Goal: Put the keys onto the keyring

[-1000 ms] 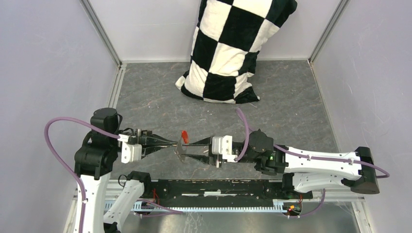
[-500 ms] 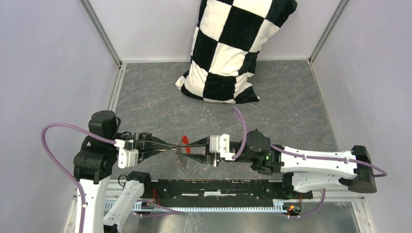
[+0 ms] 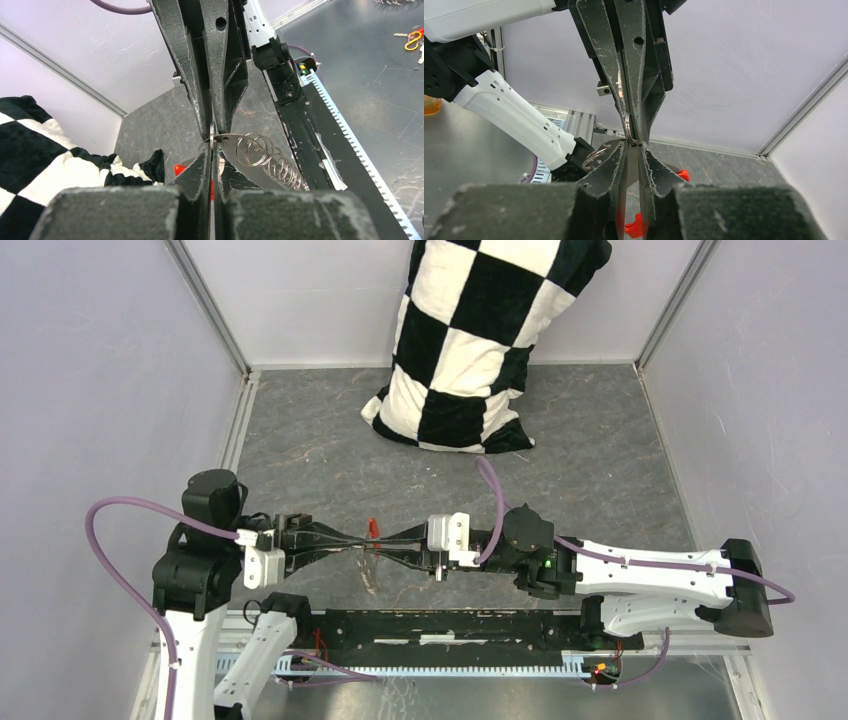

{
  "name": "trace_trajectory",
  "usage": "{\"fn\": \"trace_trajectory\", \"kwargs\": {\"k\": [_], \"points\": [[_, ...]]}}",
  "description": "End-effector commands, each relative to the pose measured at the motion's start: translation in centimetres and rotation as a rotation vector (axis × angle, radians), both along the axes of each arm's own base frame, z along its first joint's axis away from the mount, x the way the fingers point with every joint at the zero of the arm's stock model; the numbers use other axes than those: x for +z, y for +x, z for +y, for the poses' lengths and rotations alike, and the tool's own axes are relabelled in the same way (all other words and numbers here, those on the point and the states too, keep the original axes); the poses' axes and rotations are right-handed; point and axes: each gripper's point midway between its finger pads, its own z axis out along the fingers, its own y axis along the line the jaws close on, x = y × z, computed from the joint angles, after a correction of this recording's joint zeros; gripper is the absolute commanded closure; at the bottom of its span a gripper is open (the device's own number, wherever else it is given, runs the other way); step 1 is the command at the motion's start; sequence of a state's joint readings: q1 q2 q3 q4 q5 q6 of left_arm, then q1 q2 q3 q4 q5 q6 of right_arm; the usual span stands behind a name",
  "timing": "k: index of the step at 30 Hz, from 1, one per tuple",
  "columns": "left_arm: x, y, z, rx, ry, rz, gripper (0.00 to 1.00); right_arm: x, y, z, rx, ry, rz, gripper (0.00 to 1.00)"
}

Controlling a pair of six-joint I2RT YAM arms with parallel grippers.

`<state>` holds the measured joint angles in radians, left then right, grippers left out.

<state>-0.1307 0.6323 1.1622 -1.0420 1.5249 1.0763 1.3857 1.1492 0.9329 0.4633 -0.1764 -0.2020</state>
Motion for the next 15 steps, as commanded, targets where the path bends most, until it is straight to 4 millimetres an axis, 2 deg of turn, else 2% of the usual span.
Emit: {"fn": "trace_trajectory", "kwargs": {"k": [1, 5, 8, 12, 15], "points": [[0.1, -0.7, -0.1, -0.046, -0.026, -0.029, 0.98, 4.4, 0.4, -0.2, -0.024, 0.115, -0.015, 0.82], [-0.3, -0.4, -0.1, -0.032, -0.022, -0.072, 0.98, 4.6, 0.1, -0.4, -0.009, 0.116, -0.03, 0.81], [-0.6, 0.0, -0.1, -0.016, -0.021, -0.179, 0.98, 4.0, 0.0, 0.1, -0.001, 0.076, -0.059, 0.81], [-0.6, 0.7, 0.0, 0.011, -0.014, -0.377, 0.98, 3.5, 0.5, -0.2, -0.037, 0.045, -0.091, 0.89], [-0.1, 0.8, 0.0, 0.009, -0.019, -0.428, 0.98, 3.9, 0.8, -0.8, -0.06, 0.051, -0.109, 0.97]]}}
